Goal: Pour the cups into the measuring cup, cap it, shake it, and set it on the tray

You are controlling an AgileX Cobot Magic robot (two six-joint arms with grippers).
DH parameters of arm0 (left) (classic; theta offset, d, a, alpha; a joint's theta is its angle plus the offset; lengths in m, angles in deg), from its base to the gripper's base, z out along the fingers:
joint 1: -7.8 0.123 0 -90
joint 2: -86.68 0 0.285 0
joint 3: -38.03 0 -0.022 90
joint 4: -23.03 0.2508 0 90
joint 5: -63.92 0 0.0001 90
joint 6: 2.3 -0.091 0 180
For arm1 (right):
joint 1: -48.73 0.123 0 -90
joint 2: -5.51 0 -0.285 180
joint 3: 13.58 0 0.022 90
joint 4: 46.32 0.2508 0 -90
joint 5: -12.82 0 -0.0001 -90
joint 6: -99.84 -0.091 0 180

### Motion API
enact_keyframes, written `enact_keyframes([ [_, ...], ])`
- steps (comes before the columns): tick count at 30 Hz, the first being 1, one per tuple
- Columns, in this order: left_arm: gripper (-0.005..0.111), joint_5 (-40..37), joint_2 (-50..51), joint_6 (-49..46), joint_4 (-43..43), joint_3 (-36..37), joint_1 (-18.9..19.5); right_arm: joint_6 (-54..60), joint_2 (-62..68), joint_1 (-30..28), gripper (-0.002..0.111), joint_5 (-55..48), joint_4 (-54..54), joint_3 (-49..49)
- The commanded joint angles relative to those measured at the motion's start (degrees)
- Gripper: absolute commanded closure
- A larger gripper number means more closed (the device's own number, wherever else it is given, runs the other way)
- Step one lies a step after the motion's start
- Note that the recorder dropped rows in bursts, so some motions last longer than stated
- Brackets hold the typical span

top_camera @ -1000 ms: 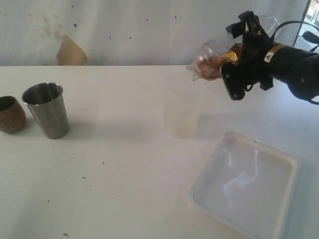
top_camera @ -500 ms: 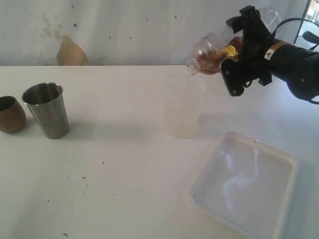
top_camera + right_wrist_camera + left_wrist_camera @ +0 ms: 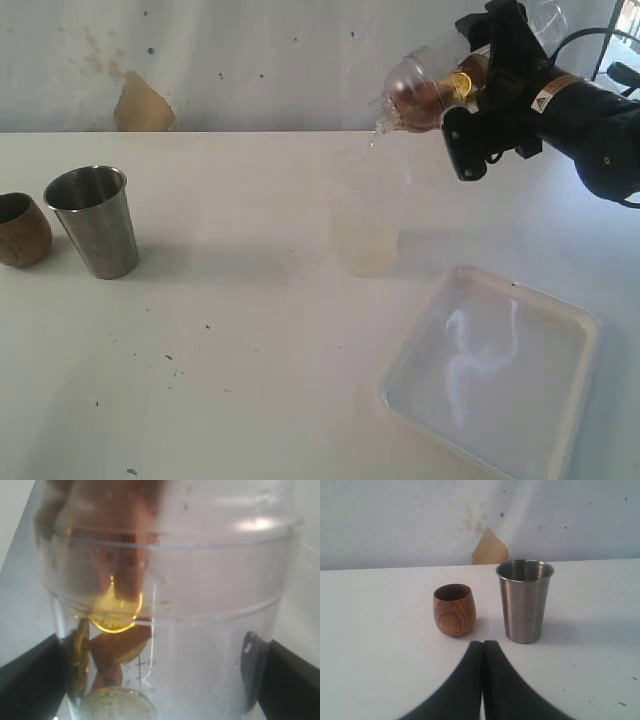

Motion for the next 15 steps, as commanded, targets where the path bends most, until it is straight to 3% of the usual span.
enact_keyframes([
  [1, 0.107, 0.3, -0.3, 0.1, 0.0, 0.3, 0.0, -2.9, -0.8, -0.2, 0.108, 3.0, 0.5, 0.6],
  [15, 0.107, 0.3, -0.3, 0.1, 0.0, 0.3, 0.0, -3.5, -0.8, -0.2, 0.108, 2.9, 0.5, 0.6],
])
